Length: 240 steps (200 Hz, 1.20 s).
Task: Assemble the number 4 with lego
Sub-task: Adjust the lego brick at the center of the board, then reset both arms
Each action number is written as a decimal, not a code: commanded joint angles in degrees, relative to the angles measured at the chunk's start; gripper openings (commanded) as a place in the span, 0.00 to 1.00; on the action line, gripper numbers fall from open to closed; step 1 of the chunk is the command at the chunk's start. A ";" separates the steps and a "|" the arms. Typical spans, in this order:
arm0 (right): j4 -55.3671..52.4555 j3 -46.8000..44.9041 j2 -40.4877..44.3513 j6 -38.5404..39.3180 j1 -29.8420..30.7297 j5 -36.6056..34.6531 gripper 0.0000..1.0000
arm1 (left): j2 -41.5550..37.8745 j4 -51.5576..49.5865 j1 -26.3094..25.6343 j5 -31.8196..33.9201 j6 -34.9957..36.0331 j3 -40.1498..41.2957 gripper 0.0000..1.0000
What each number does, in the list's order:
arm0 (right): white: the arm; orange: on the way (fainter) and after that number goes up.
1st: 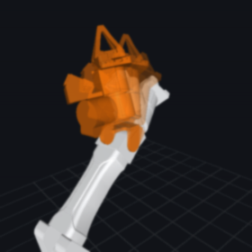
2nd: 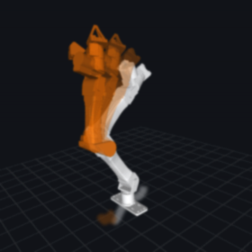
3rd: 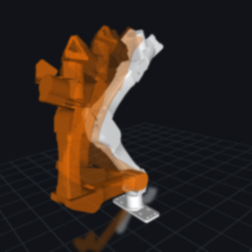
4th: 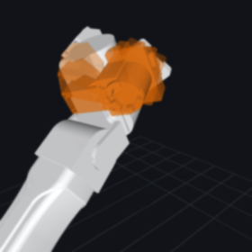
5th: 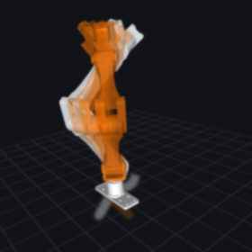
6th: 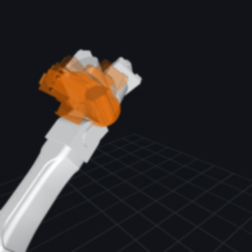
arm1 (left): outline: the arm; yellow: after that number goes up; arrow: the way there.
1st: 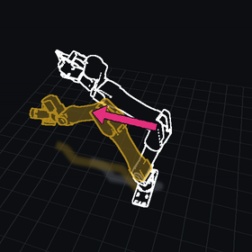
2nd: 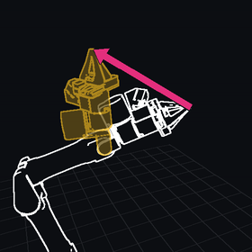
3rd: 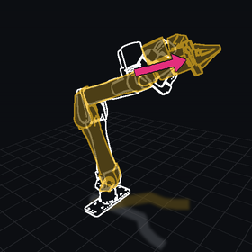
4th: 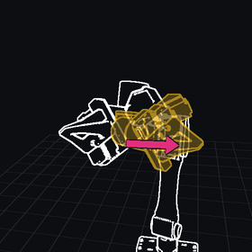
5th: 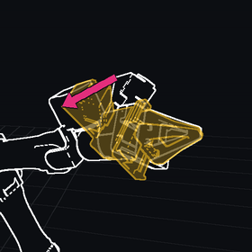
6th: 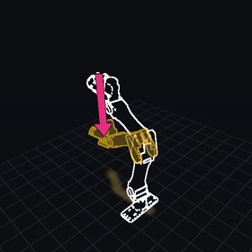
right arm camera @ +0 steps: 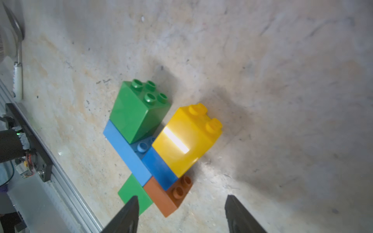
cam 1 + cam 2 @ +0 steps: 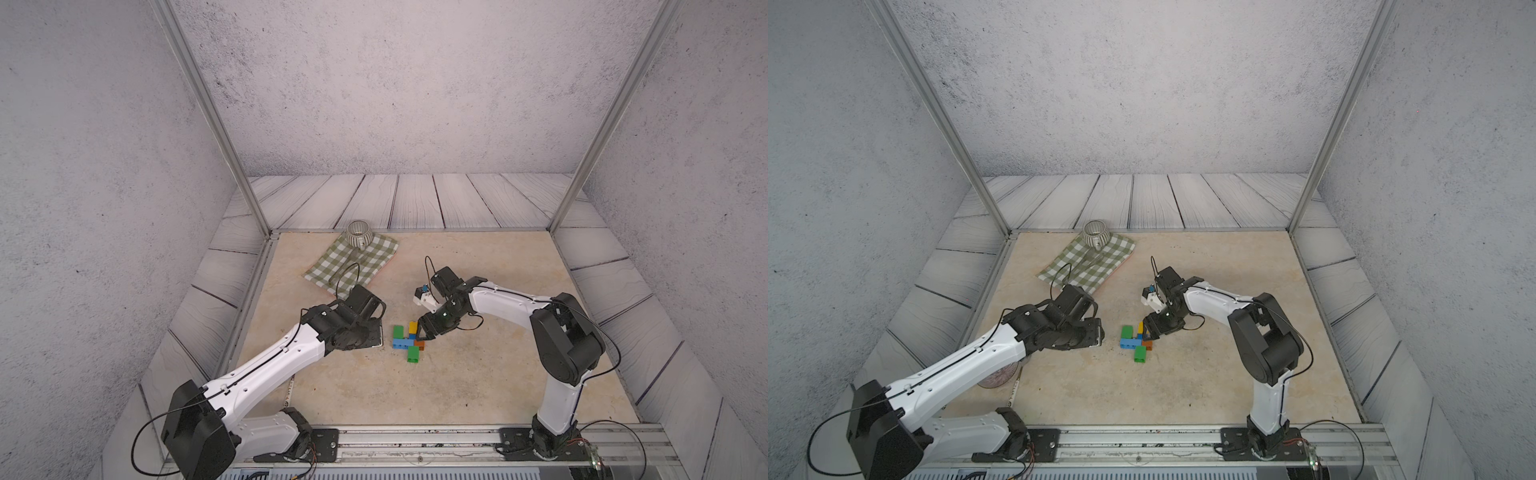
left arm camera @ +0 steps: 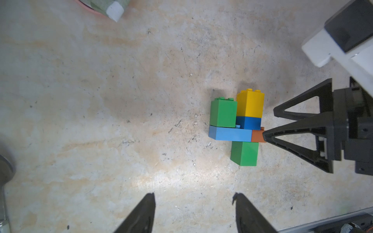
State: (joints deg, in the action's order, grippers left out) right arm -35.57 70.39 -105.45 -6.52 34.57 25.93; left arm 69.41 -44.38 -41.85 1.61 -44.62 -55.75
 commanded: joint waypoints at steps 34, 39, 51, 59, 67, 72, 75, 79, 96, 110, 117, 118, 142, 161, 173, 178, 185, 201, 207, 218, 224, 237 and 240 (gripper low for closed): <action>-0.33 -2.91 12.61 -1.76 -1.60 -11.60 0.91 | -6.96 4.28 1.48 15.94 12.78 2.93 0.99; -0.03 -3.41 13.84 -1.80 -1.82 -12.95 0.95 | -7.97 5.81 1.78 17.72 14.12 3.61 0.99; 0.69 -4.69 16.70 -1.80 -2.67 -15.60 0.99 | -10.35 10.73 3.21 20.55 17.81 6.34 0.99; 1.35 -5.52 18.65 -1.69 -3.48 -16.87 0.99 | -11.80 14.40 4.49 21.87 20.45 8.29 0.99; 2.18 -6.55 20.42 -1.56 -4.49 -17.60 0.99 | -13.10 19.07 5.64 23.61 23.52 10.40 0.99; 2.68 -7.14 21.65 -1.56 -5.22 -18.76 0.99 | -13.87 22.13 6.35 24.50 25.60 11.63 0.99; 3.04 -7.50 22.26 -1.57 -5.51 -19.49 0.99 | -14.29 23.99 6.77 24.78 27.14 12.55 0.99; 3.54 -8.00 23.13 -1.61 -6.12 -20.36 0.99 | -14.73 26.37 7.39 25.30 28.93 13.71 0.99; 6.14 -10.48 25.88 -1.56 -8.54 -25.73 0.99 | -15.32 33.83 10.78 25.92 35.54 16.79 0.99; 8.56 -12.31 27.13 -0.95 -9.96 -31.50 0.99 | -14.12 36.55 15.41 24.61 38.81 17.68 0.99; 9.94 -13.27 27.47 -0.26 -10.58 -34.44 0.99 | -13.35 37.22 17.89 23.74 39.57 17.69 0.99; 10.14 -13.44 27.53 -0.21 -10.62 -34.89 0.99 | -13.25 37.37 18.31 23.64 39.68 17.73 0.99; 16.50 -17.78 27.87 1.71 -13.06 -42.25 0.99 | -10.69 43.15 27.02 19.15 40.75 20.54 0.99; 25.34 -23.26 28.53 2.22 -14.94 -45.62 0.99 | -7.42 50.76 31.56 15.26 41.78 23.37 0.99; 32.65 -27.66 28.48 3.61 -15.88 -46.68 0.99 | -4.14 53.92 33.26 13.76 41.82 23.84 0.99; 33.48 -28.47 28.10 4.32 -15.93 -47.59 0.99 | -2.74 54.83 33.88 13.19 41.64 23.76 0.99; 35.55 -29.23 27.19 4.78 -16.39 -49.47 0.99 | -0.91 56.08 34.63 12.78 41.50 23.62 0.99; 39.96 -31.18 25.55 4.50 -18.66 -48.28 0.99 | 2.71 59.68 36.54 10.33 41.24 23.83 0.99; 41.89 -32.06 25.20 4.31 -19.56 -47.62 0.99 | 3.97 61.49 37.23 9.48 41.19 24.17 0.99; 46.46 -34.09 24.32 4.51 -20.46 -47.23 0.99 | 6.13 64.27 37.93 9.05 41.84 24.63 0.99; 49.16 -35.28 23.93 5.16 -20.82 -47.21 0.99 | 7.31 65.18 38.46 8.48 42.18 24.63 0.99; 52.26 -36.40 23.69 6.55 -21.62 -46.44 0.99 | 9.74 67.42 39.08 7.76 43.32 24.87 0.99; 53.58 -36.83 23.81 6.82 -22.00 -45.99 0.99 | 10.18 68.39 39.16 7.76 43.49 24.97 0.99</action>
State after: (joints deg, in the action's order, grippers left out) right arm 6.39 35.66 -80.99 -2.07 14.06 -19.92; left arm 76.66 15.57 -3.95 12.23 -3.36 -31.75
